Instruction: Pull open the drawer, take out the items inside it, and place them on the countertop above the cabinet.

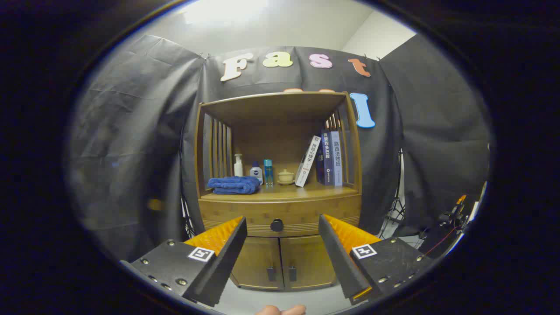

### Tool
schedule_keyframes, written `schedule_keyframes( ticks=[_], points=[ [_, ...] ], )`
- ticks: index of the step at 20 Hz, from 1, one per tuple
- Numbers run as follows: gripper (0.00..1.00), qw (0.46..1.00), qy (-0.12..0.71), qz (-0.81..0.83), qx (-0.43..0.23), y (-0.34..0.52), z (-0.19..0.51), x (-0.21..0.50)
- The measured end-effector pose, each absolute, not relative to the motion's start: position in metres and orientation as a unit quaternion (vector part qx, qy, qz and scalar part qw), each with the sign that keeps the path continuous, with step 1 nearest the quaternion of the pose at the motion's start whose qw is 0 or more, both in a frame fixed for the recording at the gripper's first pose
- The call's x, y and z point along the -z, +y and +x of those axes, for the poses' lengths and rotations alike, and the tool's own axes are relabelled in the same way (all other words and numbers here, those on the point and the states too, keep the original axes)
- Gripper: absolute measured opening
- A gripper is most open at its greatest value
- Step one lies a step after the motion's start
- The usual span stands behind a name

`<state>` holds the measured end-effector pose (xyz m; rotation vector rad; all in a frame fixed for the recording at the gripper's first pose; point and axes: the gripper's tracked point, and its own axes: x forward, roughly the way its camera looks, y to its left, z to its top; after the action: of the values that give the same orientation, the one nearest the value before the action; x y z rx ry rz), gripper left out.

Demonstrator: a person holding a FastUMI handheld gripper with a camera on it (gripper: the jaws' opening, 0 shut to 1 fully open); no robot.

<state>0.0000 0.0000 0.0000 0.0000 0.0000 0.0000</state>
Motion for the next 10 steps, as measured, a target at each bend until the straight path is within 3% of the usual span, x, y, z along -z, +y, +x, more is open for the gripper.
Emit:
schedule_keyframes(
  ticks=[10],
  points=[
    [0.99, 1.0, 0.015, -0.005, -0.004, 0.0031, 0.0071, 0.01]
  ],
)
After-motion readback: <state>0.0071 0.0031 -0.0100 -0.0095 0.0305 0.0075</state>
